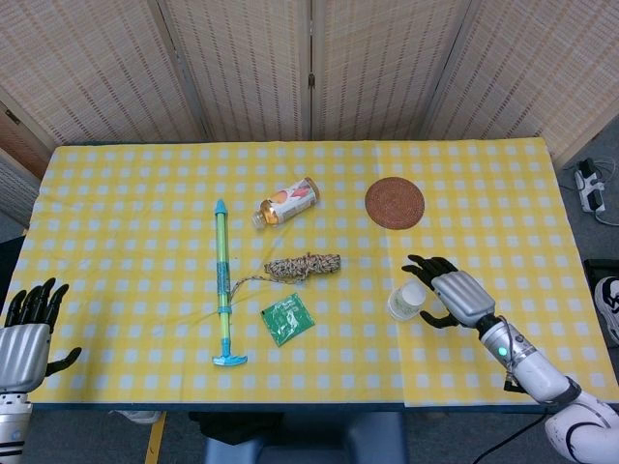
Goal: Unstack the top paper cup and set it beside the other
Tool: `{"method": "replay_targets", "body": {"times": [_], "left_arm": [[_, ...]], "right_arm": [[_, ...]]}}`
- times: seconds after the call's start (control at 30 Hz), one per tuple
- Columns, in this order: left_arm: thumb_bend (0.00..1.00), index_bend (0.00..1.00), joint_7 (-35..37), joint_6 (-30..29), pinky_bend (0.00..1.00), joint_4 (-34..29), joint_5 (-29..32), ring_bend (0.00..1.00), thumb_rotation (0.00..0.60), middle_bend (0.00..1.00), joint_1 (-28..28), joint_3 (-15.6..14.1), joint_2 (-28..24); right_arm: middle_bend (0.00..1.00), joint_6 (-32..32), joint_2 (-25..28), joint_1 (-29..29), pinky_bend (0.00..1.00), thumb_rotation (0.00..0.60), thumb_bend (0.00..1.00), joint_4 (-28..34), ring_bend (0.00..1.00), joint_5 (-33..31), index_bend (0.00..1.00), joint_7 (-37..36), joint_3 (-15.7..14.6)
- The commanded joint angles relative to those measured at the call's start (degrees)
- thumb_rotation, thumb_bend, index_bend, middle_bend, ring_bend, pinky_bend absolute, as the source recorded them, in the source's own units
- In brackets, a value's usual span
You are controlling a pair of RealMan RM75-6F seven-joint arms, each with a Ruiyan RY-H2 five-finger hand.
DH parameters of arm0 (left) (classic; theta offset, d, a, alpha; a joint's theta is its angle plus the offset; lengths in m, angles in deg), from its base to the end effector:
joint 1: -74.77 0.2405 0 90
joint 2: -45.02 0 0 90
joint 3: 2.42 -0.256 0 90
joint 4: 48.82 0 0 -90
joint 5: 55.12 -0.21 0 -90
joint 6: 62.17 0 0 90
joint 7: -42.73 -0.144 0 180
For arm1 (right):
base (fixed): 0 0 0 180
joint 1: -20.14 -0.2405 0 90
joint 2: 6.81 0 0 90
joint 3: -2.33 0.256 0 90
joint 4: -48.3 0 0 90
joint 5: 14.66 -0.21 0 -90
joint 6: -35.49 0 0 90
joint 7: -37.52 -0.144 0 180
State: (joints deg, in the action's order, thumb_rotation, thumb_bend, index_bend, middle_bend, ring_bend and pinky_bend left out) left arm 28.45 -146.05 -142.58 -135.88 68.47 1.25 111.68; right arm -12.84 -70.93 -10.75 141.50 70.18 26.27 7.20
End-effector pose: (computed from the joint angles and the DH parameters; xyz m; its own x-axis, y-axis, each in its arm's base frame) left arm -0.3094 0.1906 0.1460 0.5449 0.0191 0.8383 0.8369 0.0495 -0.5451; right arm -0.2345 -0.2949 0.0831 0.3532 -0.4514 0.8194 -0.9216 -0.3187 0.2217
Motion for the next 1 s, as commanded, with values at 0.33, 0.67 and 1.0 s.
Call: {"method": "replay_targets", "body": {"times": [0.33,0.67,1.0], "left_arm": [[0.22,0.03,0.2,0.7,0.00,-0.2,0.6,0.00,0.600,0.00,0.0,-0.2,-0.2],[0.22,0.02,0.2,1.3,0.00,-0.4,0.9,0.00,0.600,0.00,-0.2,-0.2,-0.3],[0.22,0.02,0.4,1.7,0.00,-0.1,1.3,0.00,0.600,0.00,-0.3,-0.2,-0.1]], "right_arm": [[0.04,2.0,-1.7,-2.0,0.07,0.600,0.42,-2.3,0.09,-0.9,0.20,-0.7,-1.4],[0.05,3.6,-2.8,-3.1,0.07,0.600,0.42,-4.6,0.09,-3.1,0.23,-1.4,-1.5],[0.06,3.5,-3.6,-3.8,0.07,0.600,0.43,-6.2,0.10,-3.4,0.28,-3.3,-1.4]]}}
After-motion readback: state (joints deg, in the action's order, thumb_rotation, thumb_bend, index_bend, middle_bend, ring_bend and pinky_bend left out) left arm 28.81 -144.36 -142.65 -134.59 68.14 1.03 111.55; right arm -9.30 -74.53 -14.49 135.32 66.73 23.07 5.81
